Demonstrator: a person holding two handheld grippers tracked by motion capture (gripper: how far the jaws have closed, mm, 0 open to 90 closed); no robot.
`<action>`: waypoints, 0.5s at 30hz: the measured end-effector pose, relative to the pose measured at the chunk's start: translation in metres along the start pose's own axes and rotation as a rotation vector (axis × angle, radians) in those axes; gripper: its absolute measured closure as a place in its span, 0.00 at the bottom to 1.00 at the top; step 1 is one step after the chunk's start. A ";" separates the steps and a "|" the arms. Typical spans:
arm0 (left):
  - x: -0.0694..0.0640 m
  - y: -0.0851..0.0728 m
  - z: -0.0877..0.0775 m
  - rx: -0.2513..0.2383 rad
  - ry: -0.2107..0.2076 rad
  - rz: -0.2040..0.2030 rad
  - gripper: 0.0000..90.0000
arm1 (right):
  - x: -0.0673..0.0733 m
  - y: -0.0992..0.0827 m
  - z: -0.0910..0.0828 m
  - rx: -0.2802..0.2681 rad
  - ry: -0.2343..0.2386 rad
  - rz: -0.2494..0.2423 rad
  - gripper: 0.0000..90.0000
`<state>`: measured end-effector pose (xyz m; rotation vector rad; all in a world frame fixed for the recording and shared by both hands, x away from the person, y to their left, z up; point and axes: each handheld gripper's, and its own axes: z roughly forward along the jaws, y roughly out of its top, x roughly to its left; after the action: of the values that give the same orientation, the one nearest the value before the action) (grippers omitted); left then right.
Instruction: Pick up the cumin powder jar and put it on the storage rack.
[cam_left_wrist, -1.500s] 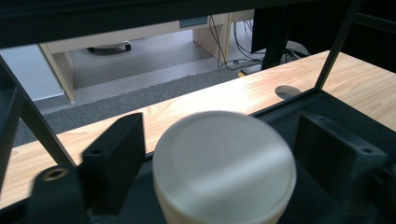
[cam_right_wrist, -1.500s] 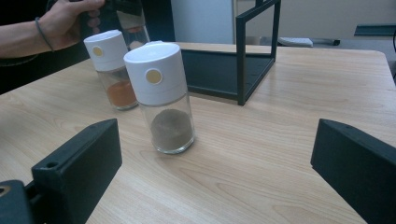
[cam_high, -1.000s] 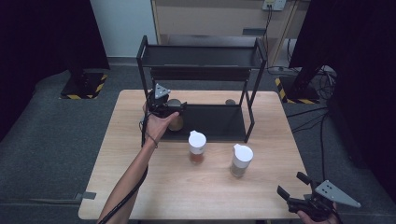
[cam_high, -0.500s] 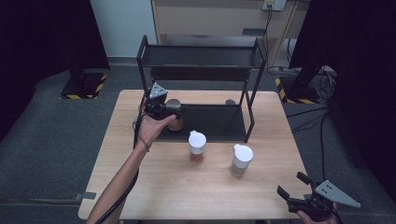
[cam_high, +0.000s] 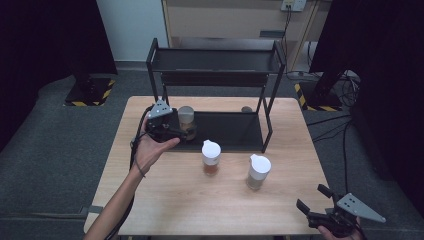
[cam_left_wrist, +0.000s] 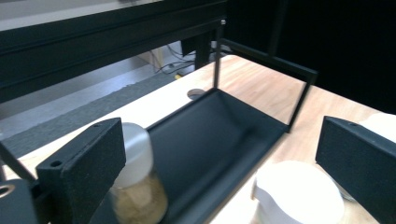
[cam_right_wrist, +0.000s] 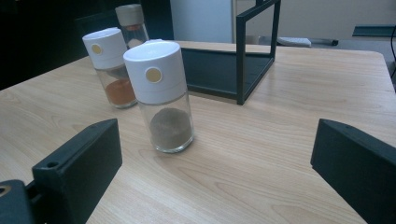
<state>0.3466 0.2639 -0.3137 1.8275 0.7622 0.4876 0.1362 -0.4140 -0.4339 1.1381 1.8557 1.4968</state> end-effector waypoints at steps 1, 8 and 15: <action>0.000 -0.002 -0.003 -0.005 -0.009 0.004 0.01 | 0.000 0.000 0.000 0.000 0.000 0.000 0.03; -0.008 -0.017 -0.028 -0.034 -0.049 0.027 0.01 | 0.000 0.000 0.000 0.002 -0.002 -0.001 0.03; -0.011 -0.037 -0.045 -0.077 -0.076 0.025 0.01 | 0.001 0.001 0.000 0.005 -0.006 -0.002 0.03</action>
<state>0.2994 0.2955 -0.3308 1.7759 0.6609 0.4553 0.1363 -0.4130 -0.4334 1.1419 1.8569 1.4870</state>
